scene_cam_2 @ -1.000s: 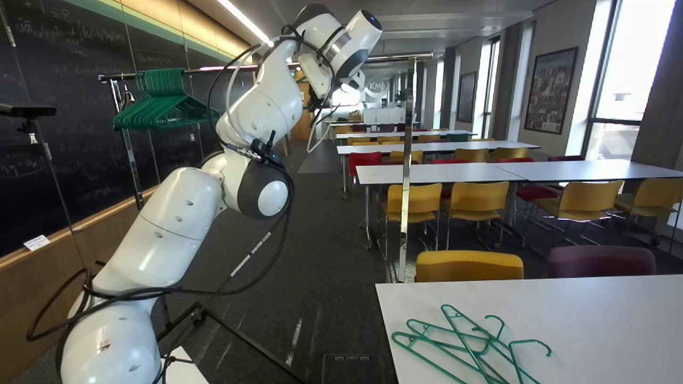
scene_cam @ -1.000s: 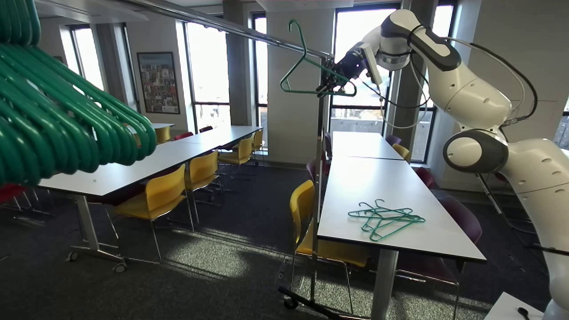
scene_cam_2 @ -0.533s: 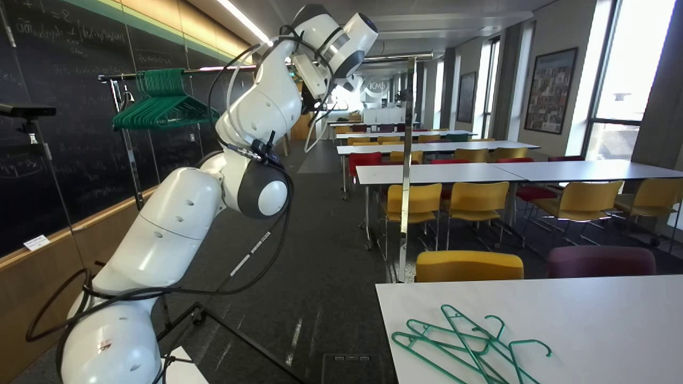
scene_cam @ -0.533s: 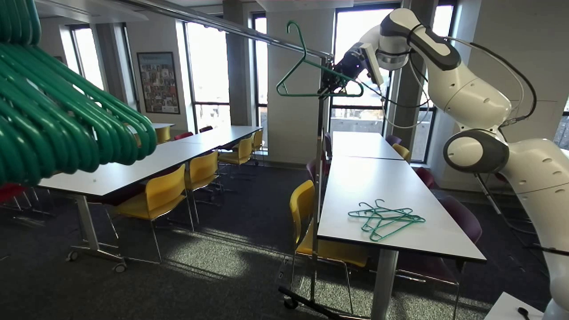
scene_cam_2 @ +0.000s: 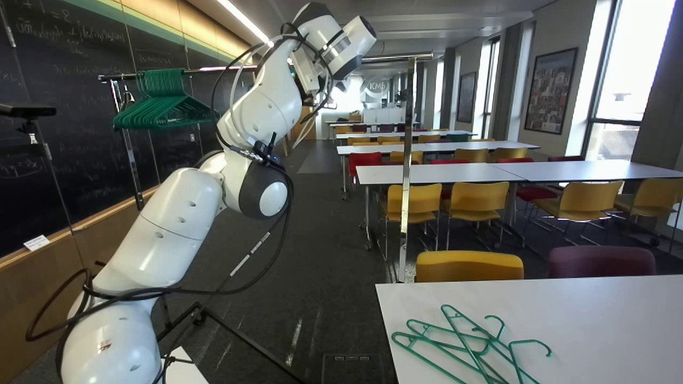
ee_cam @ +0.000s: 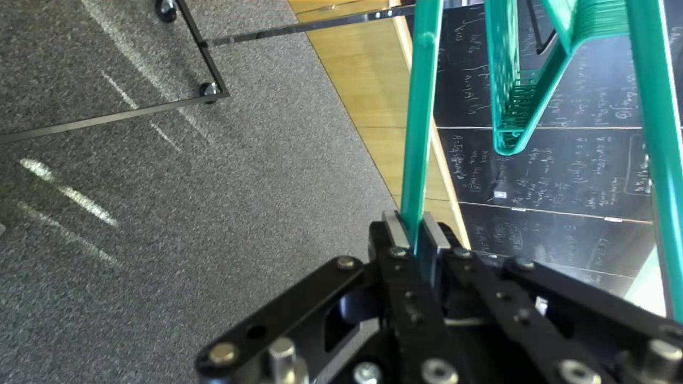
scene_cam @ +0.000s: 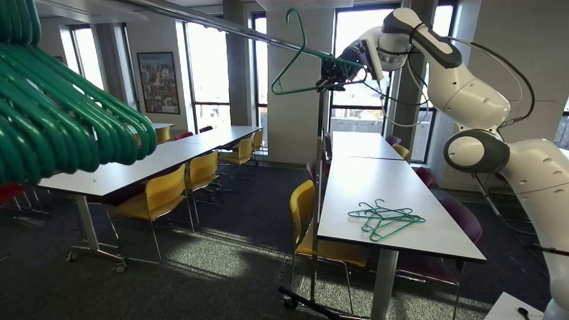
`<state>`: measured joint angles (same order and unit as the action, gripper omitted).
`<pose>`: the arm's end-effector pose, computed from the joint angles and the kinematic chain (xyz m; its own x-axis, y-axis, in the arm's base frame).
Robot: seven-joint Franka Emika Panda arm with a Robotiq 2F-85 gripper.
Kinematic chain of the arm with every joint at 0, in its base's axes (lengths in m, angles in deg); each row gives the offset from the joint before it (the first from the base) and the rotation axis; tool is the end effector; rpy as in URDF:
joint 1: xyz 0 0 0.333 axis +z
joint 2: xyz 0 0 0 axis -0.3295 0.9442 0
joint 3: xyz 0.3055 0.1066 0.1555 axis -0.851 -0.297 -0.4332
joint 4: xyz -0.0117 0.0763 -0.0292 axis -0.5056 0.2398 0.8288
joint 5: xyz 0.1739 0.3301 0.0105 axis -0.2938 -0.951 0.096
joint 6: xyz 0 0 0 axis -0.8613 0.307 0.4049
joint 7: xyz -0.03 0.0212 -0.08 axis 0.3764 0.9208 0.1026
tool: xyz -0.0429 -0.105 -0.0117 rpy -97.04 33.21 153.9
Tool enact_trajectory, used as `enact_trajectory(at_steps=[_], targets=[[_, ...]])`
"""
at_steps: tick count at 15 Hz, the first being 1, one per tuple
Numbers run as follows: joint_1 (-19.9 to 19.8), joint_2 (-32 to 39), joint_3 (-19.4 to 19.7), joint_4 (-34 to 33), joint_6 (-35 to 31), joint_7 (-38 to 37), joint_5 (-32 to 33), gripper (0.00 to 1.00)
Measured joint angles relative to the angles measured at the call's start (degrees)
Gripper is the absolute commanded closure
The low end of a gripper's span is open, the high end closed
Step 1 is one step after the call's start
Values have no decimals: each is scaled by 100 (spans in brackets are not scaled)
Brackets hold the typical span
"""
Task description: Lift the hanger on top and put it on the rail
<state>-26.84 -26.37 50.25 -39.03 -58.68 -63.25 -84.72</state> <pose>0.6253 0.0884 0.7977 0.9969 0.0185 -0.0766 -0.0557 -0.5222 -0.8510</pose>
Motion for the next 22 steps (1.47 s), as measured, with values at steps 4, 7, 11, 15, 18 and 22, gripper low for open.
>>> enact_trajectory(at_steps=[4, 7, 11, 15, 18, 22], targets=[[1, 14, -23, 1, 1, -418, -246, 98], [9, 11, 66, 1, 1, -769, -226, 98], [9, 11, 165, 1, -14, -1208, -222, 98], [17, 10, 209, 1, -226, -1586, -216, 98], [30, 10, 278, 1, -361, -2091, -188, 98], [32, 7, 283, 0, -365, -2593, -190, 98]])
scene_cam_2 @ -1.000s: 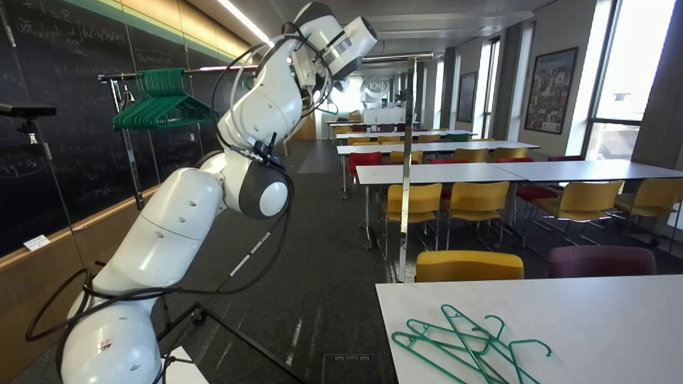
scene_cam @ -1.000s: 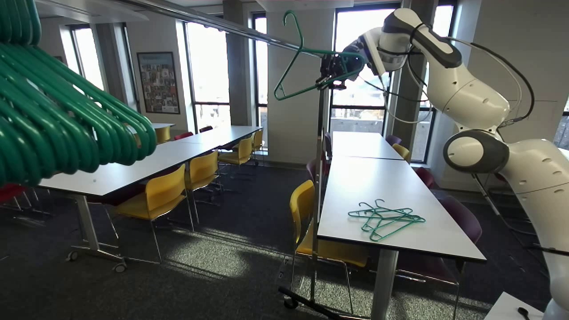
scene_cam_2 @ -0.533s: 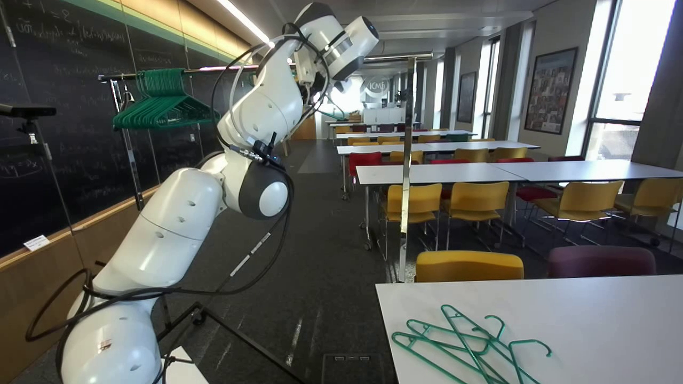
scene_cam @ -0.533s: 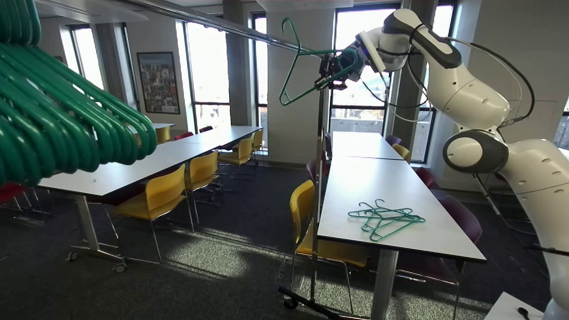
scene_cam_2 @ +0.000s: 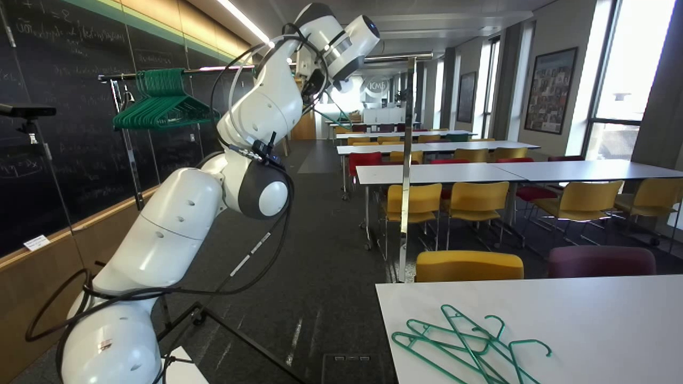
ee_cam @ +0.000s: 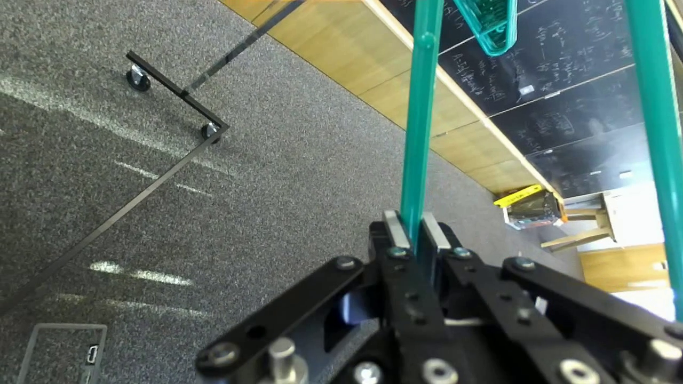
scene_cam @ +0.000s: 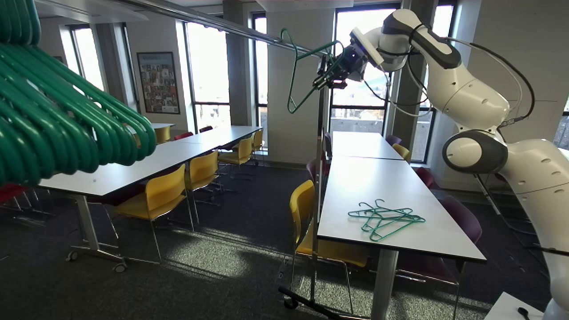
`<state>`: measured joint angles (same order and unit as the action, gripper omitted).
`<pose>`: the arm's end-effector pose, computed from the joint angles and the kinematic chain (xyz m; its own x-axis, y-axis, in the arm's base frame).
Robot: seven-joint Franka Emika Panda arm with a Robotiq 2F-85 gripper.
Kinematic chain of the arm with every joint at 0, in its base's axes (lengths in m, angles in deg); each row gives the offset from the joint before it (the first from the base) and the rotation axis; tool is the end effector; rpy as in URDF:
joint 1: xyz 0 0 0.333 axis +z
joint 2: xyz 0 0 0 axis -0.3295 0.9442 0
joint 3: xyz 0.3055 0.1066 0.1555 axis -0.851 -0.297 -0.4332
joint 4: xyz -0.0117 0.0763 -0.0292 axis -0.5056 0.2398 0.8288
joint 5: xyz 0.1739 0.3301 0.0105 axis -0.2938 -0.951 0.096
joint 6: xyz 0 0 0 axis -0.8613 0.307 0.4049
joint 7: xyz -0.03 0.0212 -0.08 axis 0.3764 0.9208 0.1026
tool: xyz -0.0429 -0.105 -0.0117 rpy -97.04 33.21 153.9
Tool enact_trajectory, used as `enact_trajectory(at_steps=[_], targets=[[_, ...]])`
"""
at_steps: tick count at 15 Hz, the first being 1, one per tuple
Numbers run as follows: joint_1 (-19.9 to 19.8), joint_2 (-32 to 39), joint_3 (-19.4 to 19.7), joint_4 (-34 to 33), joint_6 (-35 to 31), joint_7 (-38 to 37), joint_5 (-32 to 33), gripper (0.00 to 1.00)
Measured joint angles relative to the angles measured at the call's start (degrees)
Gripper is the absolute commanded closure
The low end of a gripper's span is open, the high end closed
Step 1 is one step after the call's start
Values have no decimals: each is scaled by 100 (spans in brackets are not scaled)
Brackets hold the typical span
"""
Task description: Lift the hanger on top and put it on the rail
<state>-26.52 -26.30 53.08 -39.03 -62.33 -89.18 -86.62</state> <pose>0.6351 0.0803 0.8010 0.8671 -0.2567 -0.4269 -0.4979 -0.4251 -0.7559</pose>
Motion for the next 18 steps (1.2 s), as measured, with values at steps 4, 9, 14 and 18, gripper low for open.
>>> enact_trajectory(at_steps=[4, 9, 14, 18], targets=[[1, 0, -42, 0, 15, -206, -35, 98], [3, -1, -60, -6, 240, -199, -36, 98], [3, -2, -65, -9, 460, -94, -35, 42], [13, -2, -41, -26, 431, 690, 92, 13]])
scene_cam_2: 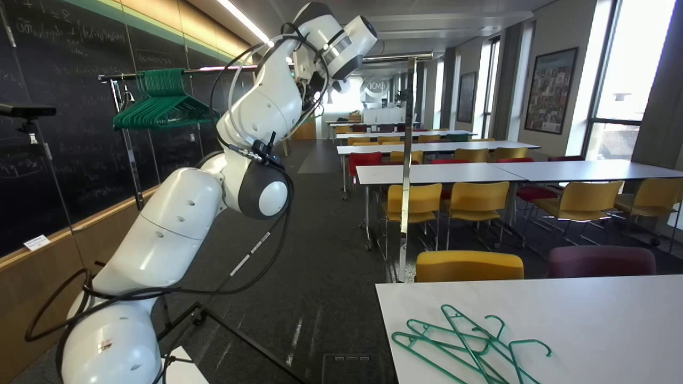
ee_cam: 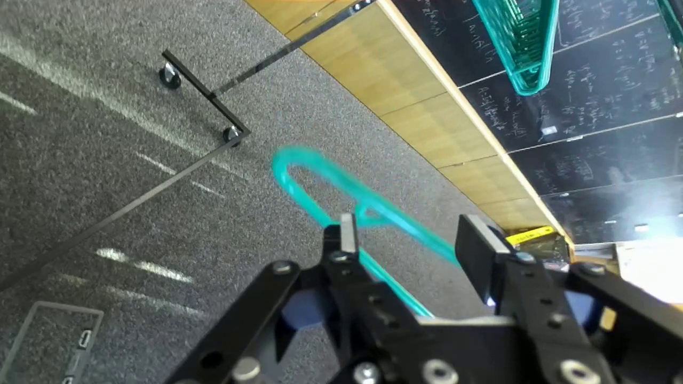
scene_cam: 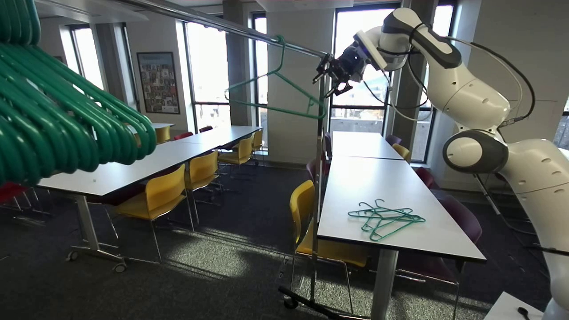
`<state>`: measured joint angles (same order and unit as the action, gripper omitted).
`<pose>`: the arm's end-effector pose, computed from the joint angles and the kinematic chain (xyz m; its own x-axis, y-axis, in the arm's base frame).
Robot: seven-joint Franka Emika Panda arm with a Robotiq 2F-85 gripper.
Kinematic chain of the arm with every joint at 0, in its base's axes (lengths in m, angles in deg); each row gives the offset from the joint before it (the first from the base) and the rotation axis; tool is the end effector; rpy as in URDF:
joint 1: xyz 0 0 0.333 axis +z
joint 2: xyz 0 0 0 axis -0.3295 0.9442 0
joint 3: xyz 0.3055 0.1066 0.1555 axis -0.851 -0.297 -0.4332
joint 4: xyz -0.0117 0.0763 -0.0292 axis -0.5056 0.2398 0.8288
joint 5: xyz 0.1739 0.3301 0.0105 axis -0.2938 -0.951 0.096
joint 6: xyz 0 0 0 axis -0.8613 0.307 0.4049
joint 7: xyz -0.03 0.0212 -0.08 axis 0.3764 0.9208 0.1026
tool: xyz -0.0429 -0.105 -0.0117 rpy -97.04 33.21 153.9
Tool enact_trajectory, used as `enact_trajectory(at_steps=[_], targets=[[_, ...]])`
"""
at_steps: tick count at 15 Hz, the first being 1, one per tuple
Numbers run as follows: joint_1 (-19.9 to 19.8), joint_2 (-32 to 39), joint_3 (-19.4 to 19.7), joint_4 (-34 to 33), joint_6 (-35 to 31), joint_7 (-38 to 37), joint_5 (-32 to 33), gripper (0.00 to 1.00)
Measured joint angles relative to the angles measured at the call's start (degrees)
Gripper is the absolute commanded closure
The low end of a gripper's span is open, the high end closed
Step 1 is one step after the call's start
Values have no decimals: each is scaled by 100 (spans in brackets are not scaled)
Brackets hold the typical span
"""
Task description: Lift the hanger on top and put it on the rail
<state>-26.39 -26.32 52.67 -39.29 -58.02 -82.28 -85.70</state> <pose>0.6262 0.0855 0.7952 0.9213 -0.1661 -0.3517 -0.3856 -0.5088 -0.7697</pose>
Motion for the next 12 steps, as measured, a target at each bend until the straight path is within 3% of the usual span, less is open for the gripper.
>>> enact_trajectory(at_steps=[2, 6, 12], targets=[[29, 19, 76, 7, -146, 564, 202, 1], [-74, 66, 426, 8, -527, 1602, 893, 0], [-420, 191, 800, 8, -552, 3274, 2382, 0]])
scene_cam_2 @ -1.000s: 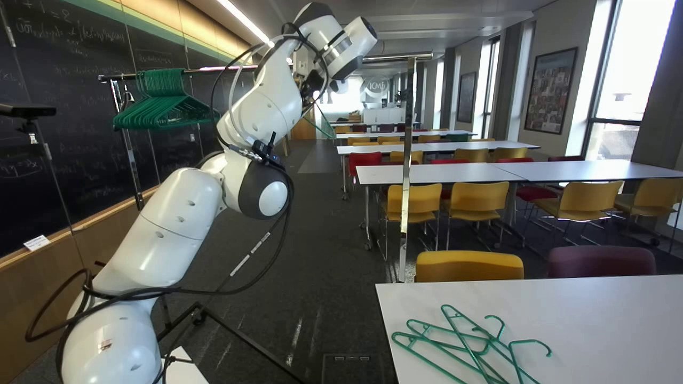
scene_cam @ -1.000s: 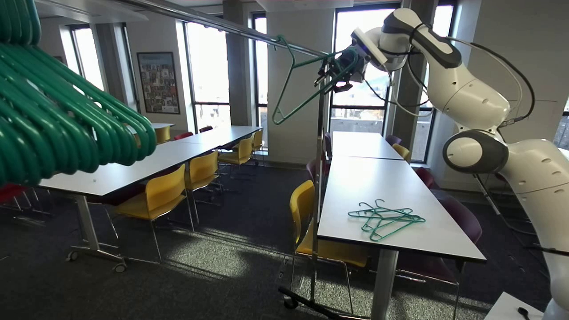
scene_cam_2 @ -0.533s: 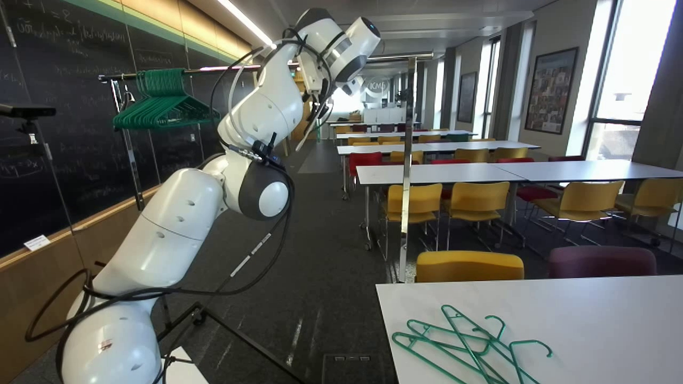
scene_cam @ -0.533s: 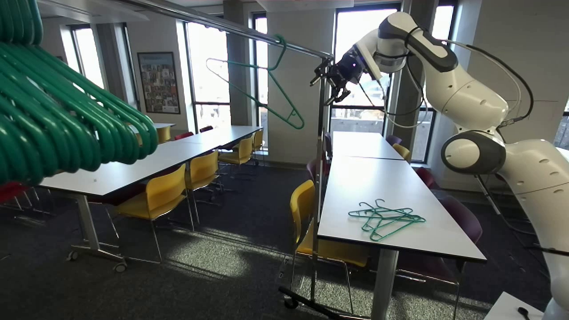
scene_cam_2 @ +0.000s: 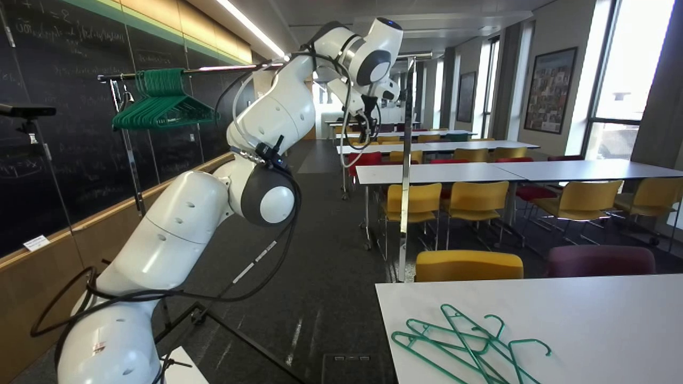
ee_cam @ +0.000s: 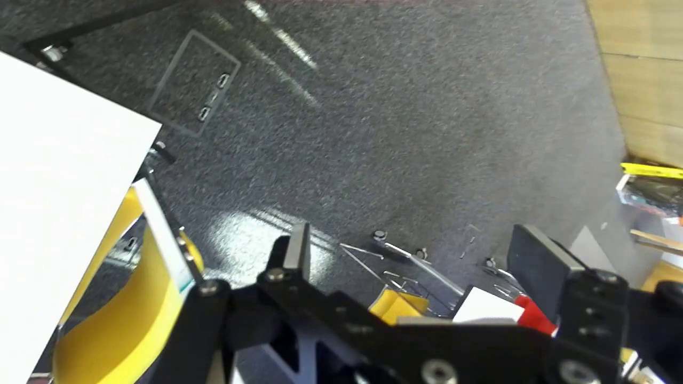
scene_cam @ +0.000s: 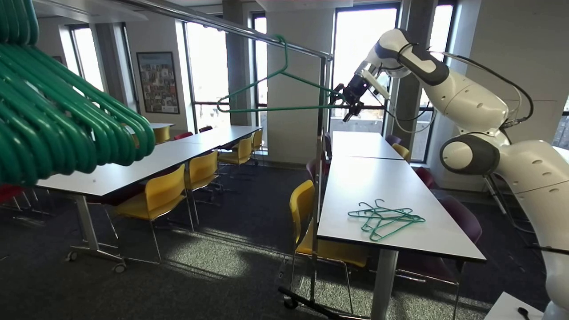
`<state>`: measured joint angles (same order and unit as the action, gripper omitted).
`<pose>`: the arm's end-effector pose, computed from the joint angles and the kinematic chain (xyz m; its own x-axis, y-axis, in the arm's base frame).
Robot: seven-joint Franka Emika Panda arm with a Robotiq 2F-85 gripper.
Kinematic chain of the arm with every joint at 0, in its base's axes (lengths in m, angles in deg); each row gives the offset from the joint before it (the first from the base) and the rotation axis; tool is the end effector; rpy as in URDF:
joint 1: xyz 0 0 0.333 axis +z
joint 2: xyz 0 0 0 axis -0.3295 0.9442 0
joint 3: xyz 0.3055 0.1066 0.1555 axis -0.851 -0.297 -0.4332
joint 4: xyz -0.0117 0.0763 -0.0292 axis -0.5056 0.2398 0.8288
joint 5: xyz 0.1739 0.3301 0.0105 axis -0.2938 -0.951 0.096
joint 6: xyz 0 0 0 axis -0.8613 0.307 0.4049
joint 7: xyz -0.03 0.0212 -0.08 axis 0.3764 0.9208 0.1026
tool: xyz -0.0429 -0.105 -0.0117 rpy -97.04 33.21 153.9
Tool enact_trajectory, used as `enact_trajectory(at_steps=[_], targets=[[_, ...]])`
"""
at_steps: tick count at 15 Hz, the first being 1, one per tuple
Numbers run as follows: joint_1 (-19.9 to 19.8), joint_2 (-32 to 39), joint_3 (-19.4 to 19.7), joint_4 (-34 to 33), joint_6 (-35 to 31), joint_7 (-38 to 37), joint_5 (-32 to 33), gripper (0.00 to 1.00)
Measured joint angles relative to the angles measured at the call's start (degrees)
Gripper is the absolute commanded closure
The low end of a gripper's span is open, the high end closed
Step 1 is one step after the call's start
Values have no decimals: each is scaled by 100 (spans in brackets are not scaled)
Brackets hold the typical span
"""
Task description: Lift the hanger on top and put it on the rail
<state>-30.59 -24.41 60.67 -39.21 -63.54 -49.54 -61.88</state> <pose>0.6779 -0.0410 0.7350 0.9557 -0.2614 0.1356 -0.1455 -0.8195 -0.5544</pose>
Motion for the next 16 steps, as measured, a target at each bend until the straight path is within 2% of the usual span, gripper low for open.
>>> enact_trajectory(at_steps=[7, 12, 16], targets=[[95, 206, 323, -1, 1, 1571, 1773, 0], [66, 439, 340, -1, 116, 2382, 1998, 0], [62, 504, 333, -1, 427, 2516, 1993, 0]])
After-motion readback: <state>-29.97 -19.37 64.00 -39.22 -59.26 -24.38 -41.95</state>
